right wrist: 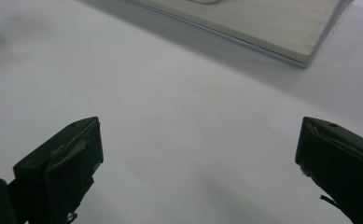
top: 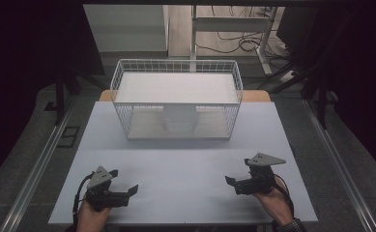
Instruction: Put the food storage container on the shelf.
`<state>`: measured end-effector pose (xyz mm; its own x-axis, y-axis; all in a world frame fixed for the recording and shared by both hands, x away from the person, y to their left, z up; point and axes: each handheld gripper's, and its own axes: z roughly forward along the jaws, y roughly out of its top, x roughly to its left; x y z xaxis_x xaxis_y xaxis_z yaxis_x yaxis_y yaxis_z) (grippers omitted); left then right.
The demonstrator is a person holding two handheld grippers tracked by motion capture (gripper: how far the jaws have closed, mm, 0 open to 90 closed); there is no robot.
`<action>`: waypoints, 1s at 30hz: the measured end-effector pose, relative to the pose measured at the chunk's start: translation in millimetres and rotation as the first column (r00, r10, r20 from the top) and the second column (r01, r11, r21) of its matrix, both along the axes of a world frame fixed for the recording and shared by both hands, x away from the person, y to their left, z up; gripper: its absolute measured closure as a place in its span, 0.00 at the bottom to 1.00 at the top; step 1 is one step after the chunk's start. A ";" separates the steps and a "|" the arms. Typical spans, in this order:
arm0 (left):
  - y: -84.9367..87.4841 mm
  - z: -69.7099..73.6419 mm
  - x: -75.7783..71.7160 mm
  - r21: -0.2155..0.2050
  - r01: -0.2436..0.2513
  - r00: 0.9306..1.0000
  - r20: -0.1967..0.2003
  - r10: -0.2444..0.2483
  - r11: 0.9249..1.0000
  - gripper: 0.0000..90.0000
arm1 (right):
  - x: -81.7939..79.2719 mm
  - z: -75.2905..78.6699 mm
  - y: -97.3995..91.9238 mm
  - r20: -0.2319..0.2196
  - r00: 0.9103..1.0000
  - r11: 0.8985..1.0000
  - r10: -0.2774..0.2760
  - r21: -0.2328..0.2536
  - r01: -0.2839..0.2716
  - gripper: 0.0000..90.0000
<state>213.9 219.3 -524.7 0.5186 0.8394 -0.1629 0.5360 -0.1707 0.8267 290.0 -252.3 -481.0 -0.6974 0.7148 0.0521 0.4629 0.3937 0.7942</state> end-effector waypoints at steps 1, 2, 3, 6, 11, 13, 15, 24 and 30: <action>0.6 0.1 -0.8 0.000 -0.003 1.000 0.001 0.003 1.000 0.04 | -2.5 -0.4 -2.6 0.001 1.000 1.000 -0.008 -0.001 0.008 0.00; 1.4 0.2 -1.6 0.002 -0.007 1.000 0.003 0.007 1.000 0.04 | -3.9 -0.7 -4.3 0.003 1.000 1.000 -0.013 -0.003 0.013 0.00; 2.3 0.2 -2.6 0.003 -0.009 1.000 0.005 0.009 1.000 0.04 | -5.7 -1.1 -6.5 0.005 1.000 1.000 -0.020 -0.006 0.020 0.00; 4.0 0.0 -5.1 0.005 -0.016 1.000 0.007 0.016 1.000 0.04 | -11.3 -2.8 -13.2 0.002 0.999 0.999 -0.048 -0.013 0.048 0.00; 6.9 -0.3 -9.1 0.010 -0.028 1.000 0.011 0.028 1.000 0.03 | -19.2 -7.0 -23.5 -0.007 0.997 0.997 -0.070 -0.021 0.070 0.00; 7.8 -0.8 -10.5 0.012 -0.032 0.999 0.006 0.032 0.999 0.03 | -22.4 -9.4 -26.9 -0.016 0.997 0.997 -0.076 -0.025 0.076 0.00; 8.1 -1.4 -11.7 0.018 -0.038 0.999 -0.001 0.038 0.999 0.03 | -25.7 -12.1 -30.0 -0.031 0.996 0.996 -0.083 -0.024 0.082 0.00; 8.4 -4.0 -11.9 0.030 -0.043 0.999 -0.025 0.043 0.999 0.02 | -31.8 -18.9 -36.2 -0.067 0.992 0.994 -0.106 -0.040 0.103 0.00; 8.2 -4.2 -10.7 0.025 -0.043 0.998 -0.034 0.043 0.999 0.02 | -30.7 -19.5 -36.7 -0.077 0.991 0.994 -0.106 -0.041 0.103 0.00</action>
